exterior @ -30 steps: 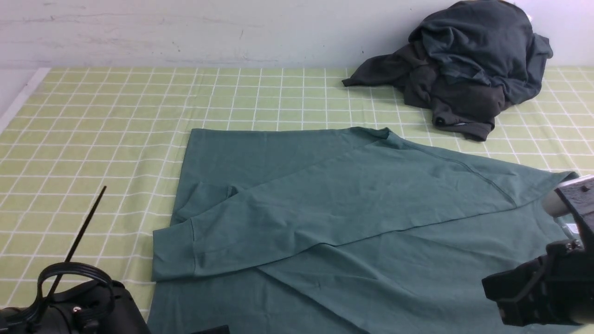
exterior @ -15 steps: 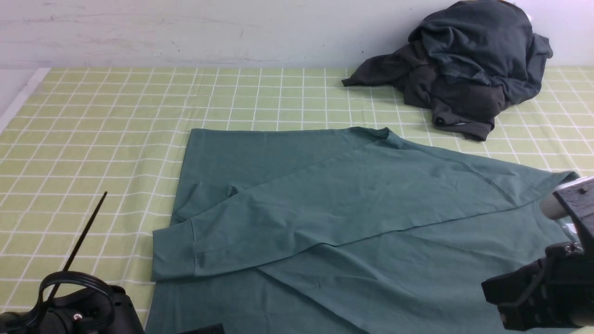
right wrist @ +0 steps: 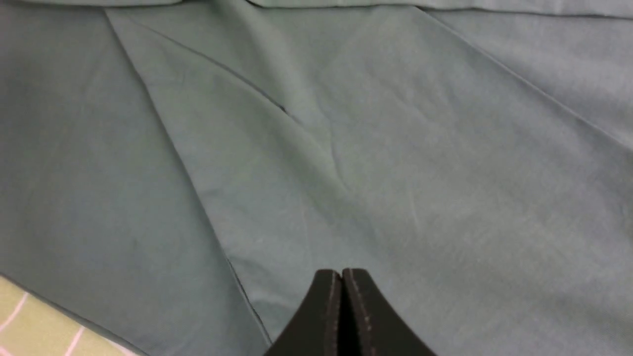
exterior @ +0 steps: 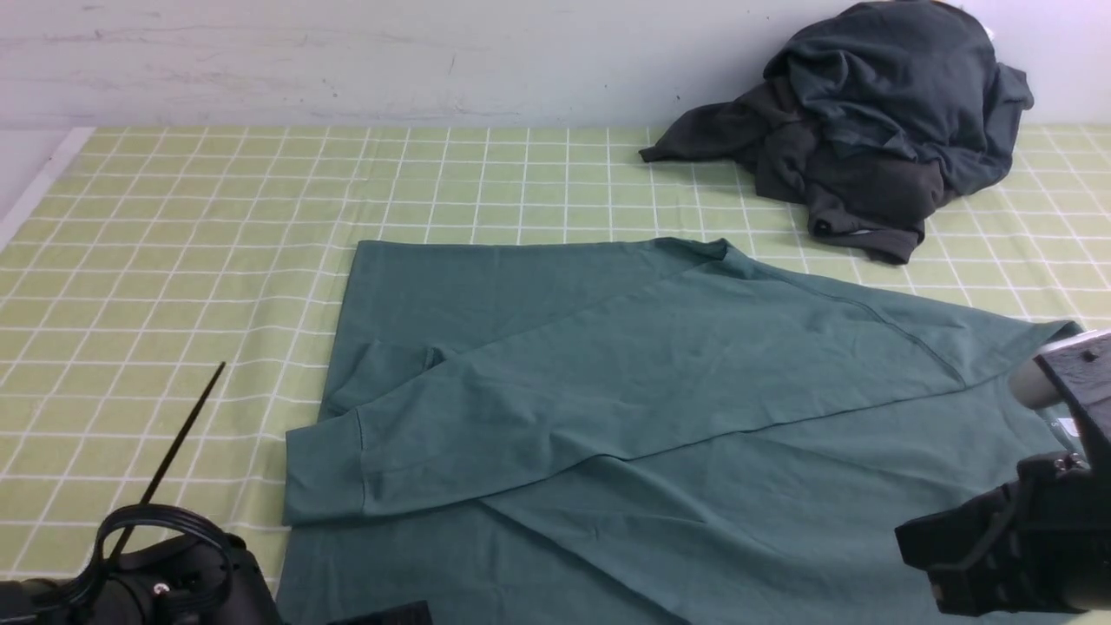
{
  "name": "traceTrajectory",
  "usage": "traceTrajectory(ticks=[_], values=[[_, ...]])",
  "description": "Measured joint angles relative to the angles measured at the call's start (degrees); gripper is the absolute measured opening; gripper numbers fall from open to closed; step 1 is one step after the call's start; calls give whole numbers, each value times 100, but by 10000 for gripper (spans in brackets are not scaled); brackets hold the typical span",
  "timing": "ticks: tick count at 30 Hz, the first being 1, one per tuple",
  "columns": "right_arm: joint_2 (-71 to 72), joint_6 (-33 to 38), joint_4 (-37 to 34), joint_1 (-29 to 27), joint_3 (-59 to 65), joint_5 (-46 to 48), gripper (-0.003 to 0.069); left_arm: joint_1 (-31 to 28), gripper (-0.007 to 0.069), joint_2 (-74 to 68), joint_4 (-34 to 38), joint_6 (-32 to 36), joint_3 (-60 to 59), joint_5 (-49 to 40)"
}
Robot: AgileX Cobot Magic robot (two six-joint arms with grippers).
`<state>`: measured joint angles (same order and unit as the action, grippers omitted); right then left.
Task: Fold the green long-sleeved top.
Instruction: Use both arms simultaneously to clamp the lower edge of the clothing fabric
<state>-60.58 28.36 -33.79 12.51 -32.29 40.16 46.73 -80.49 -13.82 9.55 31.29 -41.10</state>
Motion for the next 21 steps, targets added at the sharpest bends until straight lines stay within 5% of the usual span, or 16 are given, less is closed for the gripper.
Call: traceTrajectory(ticks=[8, 18, 21], values=[[54, 176, -84, 0, 0, 0, -10, 0, 6, 686, -179, -23, 372, -394], [825, 2254, -735, 5, -278, 451, -3, 0, 6, 1289, -649, -1018, 377, -998], [759, 2665, -294, 7, -546, 798, 46, 0, 6, 1430, -878, -1248, 377, -1120]])
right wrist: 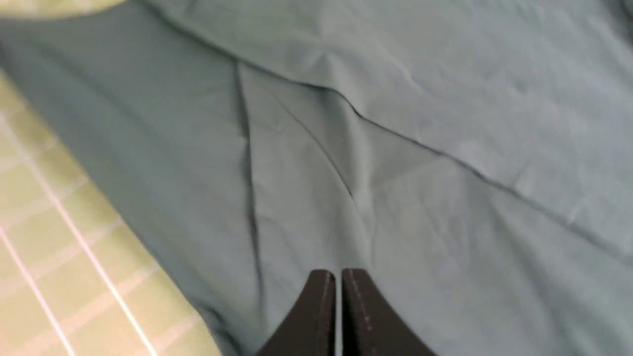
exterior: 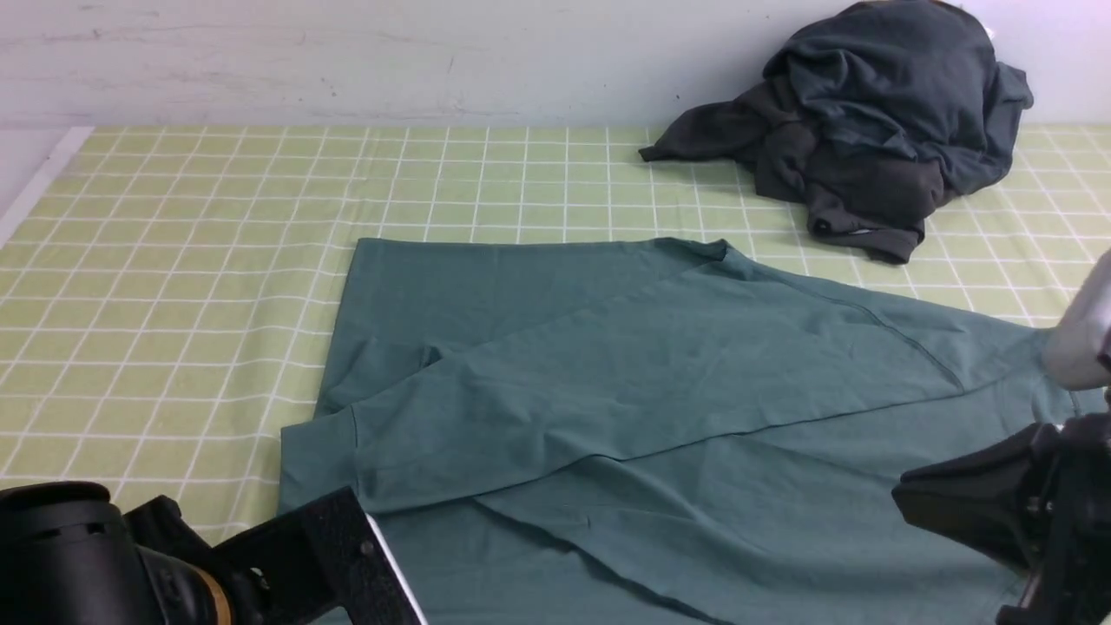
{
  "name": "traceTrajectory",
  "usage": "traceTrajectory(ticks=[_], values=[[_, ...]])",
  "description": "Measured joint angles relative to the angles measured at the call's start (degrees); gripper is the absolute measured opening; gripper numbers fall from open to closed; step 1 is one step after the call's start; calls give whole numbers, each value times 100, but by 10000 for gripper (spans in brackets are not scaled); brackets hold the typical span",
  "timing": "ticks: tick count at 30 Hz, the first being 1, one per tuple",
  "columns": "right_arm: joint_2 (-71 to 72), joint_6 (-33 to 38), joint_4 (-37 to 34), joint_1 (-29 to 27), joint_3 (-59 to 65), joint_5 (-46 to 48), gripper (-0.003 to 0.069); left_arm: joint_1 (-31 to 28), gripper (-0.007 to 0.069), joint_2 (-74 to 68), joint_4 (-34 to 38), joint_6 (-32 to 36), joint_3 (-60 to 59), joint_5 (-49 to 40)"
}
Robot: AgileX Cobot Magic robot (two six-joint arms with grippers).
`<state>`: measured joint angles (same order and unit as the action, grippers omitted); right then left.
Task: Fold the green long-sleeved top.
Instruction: Use both arms simultaneously to clamp the lower edge of the clothing fabric, then use both arms to drag the lower edge of the fabric forward and fold it over the upper edge
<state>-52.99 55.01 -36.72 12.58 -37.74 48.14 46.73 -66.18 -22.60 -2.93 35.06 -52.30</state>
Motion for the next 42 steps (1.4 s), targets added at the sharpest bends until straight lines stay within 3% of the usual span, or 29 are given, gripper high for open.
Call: traceTrajectory(ticks=[1, 2, 4, 6, 10, 13, 21, 26, 29, 31, 36, 42], values=[[-90, 63, 431, 0, -6, 42, 74, 0, 6, 32, -46, 0, 0, -6], [-110, 82, 431, 0, -6, 43, 87, 0, 6, 37, -57, 0, 0, -6], [-494, 145, 1866, 0, 130, 128, 195, 0, 6, 53, -113, 0, 0, 25], [-860, 182, 2798, 0, 327, 111, 269, 0, 6, 53, -63, 0, 0, 122], [-1572, 193, 4229, 0, 762, -408, 332, 0, 6, 53, 82, 0, 0, 160], [-1918, 174, 4714, 0, 900, -872, 332, 0, 6, 53, 168, 0, 0, 160], [-2861, 144, 5736, 0, 933, -1676, 266, 0, 6, 53, 242, 0, 0, 160], [-2889, -156, 5762, 0, 933, -1689, 130, 0, 6, 53, 261, 0, 0, 160], [-2714, -715, 5779, 0, 933, -1716, 27, 0, 6, 80, 281, -7, 0, 155], [-2462, -1190, 5779, 0, 893, -1664, 2, 0, 6, 178, 307, -64, 38, 97], [-1922, -2201, 5779, 0, 427, -1330, -3, -121, 7, 428, 391, -498, 566, -244], [-2143, -2616, 5897, -71, -651, -1452, -3, -1144, 17, 17, 349, -721, 2009, 135]])
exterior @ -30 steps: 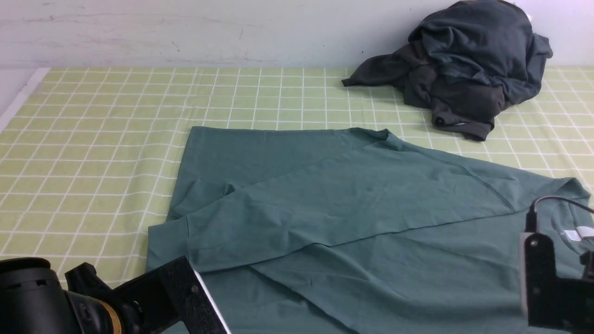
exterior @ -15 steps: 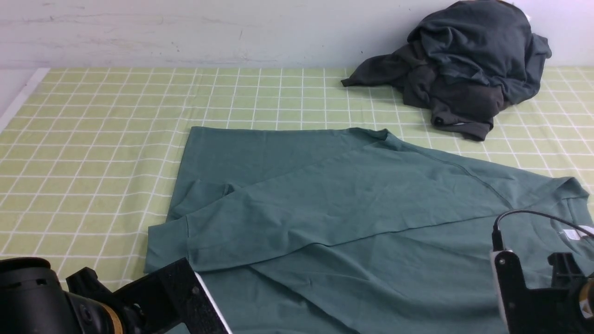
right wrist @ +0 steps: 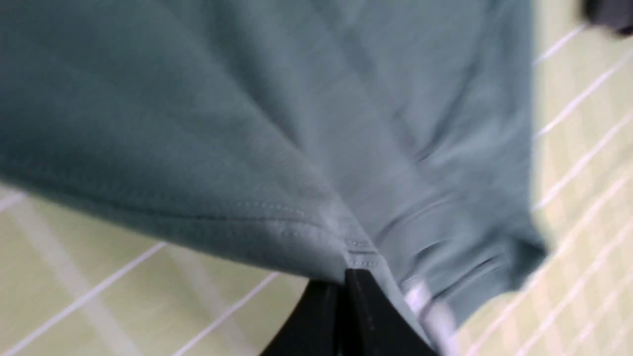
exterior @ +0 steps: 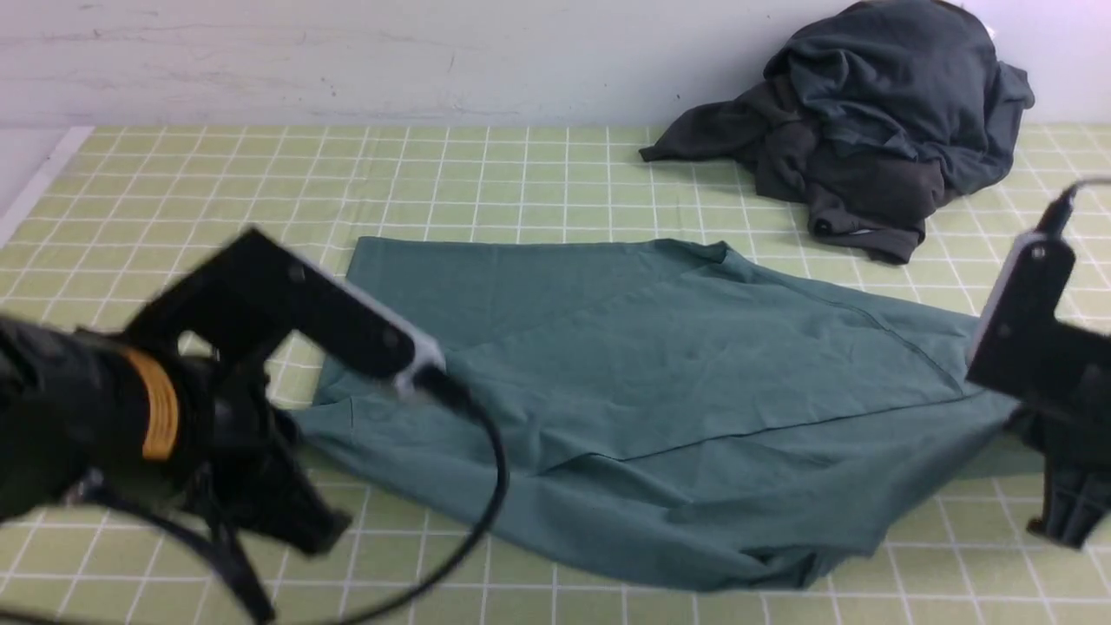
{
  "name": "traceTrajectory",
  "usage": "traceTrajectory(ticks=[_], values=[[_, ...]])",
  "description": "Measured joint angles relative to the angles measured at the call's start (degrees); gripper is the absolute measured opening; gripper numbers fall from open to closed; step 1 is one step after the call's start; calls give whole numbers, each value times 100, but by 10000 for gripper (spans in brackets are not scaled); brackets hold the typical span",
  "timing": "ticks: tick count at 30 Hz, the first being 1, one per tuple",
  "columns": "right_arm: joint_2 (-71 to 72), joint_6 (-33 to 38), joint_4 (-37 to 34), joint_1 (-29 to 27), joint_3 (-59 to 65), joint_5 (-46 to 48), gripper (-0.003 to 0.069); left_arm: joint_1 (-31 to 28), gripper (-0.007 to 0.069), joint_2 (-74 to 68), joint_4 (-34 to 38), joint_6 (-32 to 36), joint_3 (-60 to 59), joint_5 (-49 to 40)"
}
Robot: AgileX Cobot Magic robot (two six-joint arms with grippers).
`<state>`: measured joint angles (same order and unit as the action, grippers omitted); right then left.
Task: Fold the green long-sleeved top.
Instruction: Use both arms to drag the lower edge of the fabric forward and fold it over the upper edge
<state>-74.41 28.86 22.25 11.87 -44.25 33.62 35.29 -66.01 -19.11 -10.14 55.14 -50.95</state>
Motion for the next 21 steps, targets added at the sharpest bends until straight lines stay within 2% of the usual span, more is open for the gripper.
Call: traceTrajectory(ticks=[1, 3, 4, 7, 11, 13, 16, 17, 19, 21], values=[[-29, 0, 11, -13, -82, -27, -3, -45, 17, 0, 0, 0, 48, 30], [-564, -112, 38, -273, -651, -462, -3, -652, 17, -585, 20, 0, 624, 428], [-564, -119, 38, -292, -651, -462, -3, -652, 17, -634, 25, 0, 665, 459], [-1526, -276, 38, -490, -1523, -705, -3, -1371, 17, -1629, 40, 0, 1440, 942], [-2422, -519, -112, -517, -2466, -547, -3, -1830, 17, -2711, 73, -52, 2282, 1081], [-2578, -594, -210, -517, -2705, -455, -3, -1884, 17, -2985, 136, 4, 2463, 954], [-3085, -705, -600, -517, -3337, 278, -3, -1857, 17, -3508, 781, 965, 2656, -155], [-3097, -705, -600, -517, -3337, 278, -3, -1857, 17, -3525, 781, 1014, 2656, -155], [-3142, -716, -897, -517, -3388, 750, -3, -1777, 20, -3625, 1386, 1670, 2433, -686], [-3142, -716, -1105, -517, -3393, 1062, -3, -1721, 37, -3593, 1755, 1927, 2163, -856]])
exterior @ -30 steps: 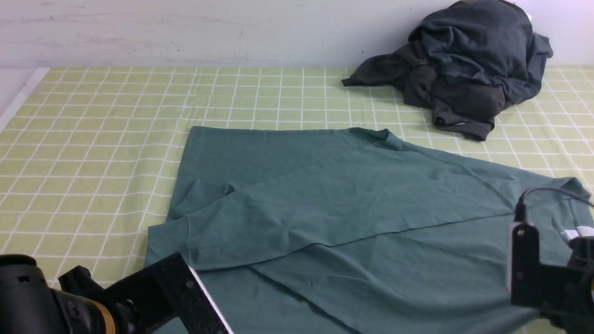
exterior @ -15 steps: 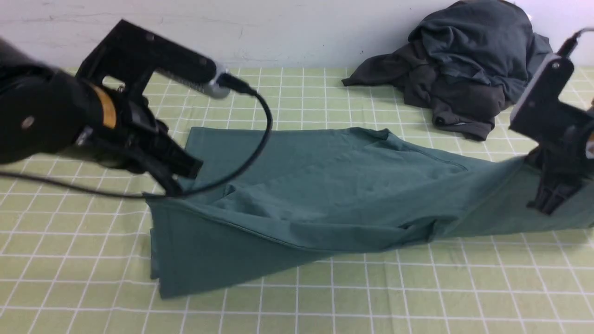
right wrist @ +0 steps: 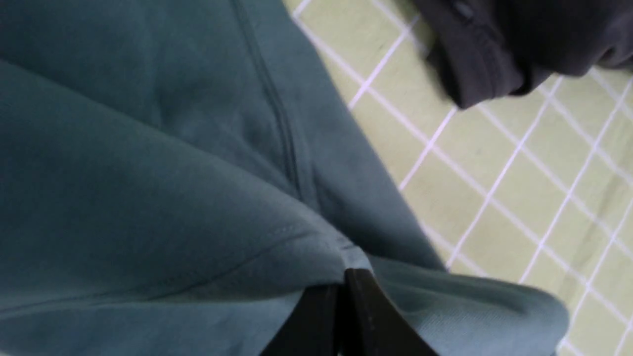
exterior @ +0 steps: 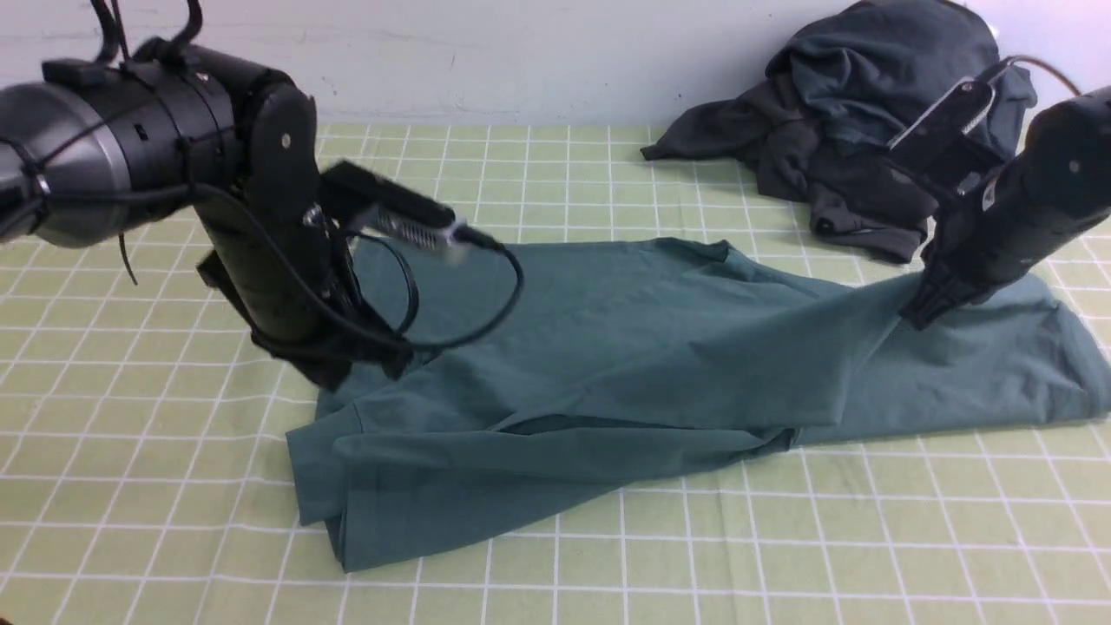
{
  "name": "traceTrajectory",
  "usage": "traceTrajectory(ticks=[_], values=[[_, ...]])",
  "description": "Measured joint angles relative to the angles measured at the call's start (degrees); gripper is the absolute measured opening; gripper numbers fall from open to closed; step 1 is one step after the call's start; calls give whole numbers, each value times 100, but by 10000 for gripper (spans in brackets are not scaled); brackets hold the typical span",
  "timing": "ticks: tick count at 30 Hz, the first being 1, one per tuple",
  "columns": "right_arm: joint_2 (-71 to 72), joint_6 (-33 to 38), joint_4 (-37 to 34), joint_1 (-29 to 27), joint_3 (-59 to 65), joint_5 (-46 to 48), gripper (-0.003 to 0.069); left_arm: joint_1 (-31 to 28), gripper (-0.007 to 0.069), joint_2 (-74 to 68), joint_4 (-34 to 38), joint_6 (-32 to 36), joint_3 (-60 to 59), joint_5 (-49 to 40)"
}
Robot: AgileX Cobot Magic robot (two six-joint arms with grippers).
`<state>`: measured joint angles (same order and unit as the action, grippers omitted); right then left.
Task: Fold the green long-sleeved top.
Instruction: Use both arms to drag the lower edge of the fabric forward and fold it over the upper edge
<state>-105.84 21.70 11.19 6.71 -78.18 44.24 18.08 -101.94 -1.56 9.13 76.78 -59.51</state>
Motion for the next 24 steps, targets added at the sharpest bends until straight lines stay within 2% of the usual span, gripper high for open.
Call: traceTrajectory(ticks=[3, 8, 9, 10, 11, 15, 24], values=[[0, 46, -114, 0, 0, 240, -3, 119, 90, 139, 193, 368, -498, 53], [0, 103, -204, 0, 0, 219, -3, 450, 260, 353, -6, 978, -1384, 1348], [0, 103, -218, 0, 0, 212, -3, 467, 266, 353, -57, 1020, -1438, 1459], [0, 104, -244, 0, -7, 175, -3, 498, 316, 331, -276, 1143, -1627, 1826], [0, 109, -263, 0, -7, 159, -3, 504, 336, 310, -403, 1193, -1716, 2005], [0, 123, -320, 0, -20, 125, -3, 504, 354, 236, -675, 1220, -1808, 2297], [0, 123, -345, 0, -29, 119, -3, 515, 351, 290, -706, 977, -1780, 2394]])
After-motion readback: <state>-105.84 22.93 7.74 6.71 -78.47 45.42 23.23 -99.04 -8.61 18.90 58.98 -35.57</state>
